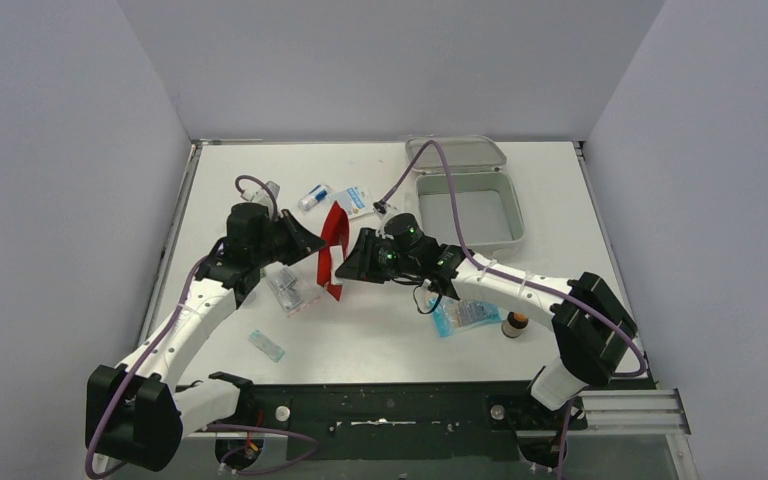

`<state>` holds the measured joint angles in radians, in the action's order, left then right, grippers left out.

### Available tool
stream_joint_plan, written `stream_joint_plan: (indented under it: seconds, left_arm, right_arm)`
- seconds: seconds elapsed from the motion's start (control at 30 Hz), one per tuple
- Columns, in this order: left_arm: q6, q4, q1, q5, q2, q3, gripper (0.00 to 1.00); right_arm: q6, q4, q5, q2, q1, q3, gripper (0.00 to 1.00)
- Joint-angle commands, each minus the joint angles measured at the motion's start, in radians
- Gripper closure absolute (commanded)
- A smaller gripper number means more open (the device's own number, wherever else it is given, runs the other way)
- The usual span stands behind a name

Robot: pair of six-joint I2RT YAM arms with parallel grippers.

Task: Organize the medicine kit
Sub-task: Place the medical item at the medicine pouch.

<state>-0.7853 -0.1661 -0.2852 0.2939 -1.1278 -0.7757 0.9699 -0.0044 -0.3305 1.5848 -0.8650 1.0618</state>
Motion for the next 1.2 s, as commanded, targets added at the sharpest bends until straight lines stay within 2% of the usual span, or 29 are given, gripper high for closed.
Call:
stream_joint_plan:
  seconds: [0.0,0.13,0.27,0.73,1.03,1.13,1.17]
  left_arm:
    - [-0.01,0.066,0.008,0.044,-0.012,-0.017,1.0]
    - [-0.005,0.071,0.008,0.053,-0.023,-0.02,1.0]
    - [0.003,0.075,0.008,0.053,-0.028,-0.013,1.0]
    - [-0.006,0.115,0.007,0.092,-0.024,0.014,1.0]
    - [-0.004,0.125,0.008,0.095,-0.037,0.024,1.0]
    - [-0.001,0.126,0.008,0.097,-0.042,0.024,1.0]
    - [-0.001,0.126,0.008,0.097,-0.043,0.023,1.0]
  right_arm:
    - [0.04,0.123,-0.001,-0.014,0.002,-0.015,0.79]
    - [0.047,0.132,0.014,-0.022,0.007,-0.012,0.94]
    - [0.049,0.13,0.052,-0.029,0.018,0.005,1.0]
    - [0.098,0.084,0.128,0.1,0.056,0.127,1.0]
    - [0.112,-0.036,0.209,0.158,0.048,0.233,0.99]
    - [0.111,-0.092,0.237,0.176,0.047,0.262,0.96]
    - [0.111,-0.113,0.244,0.182,0.046,0.273,0.92]
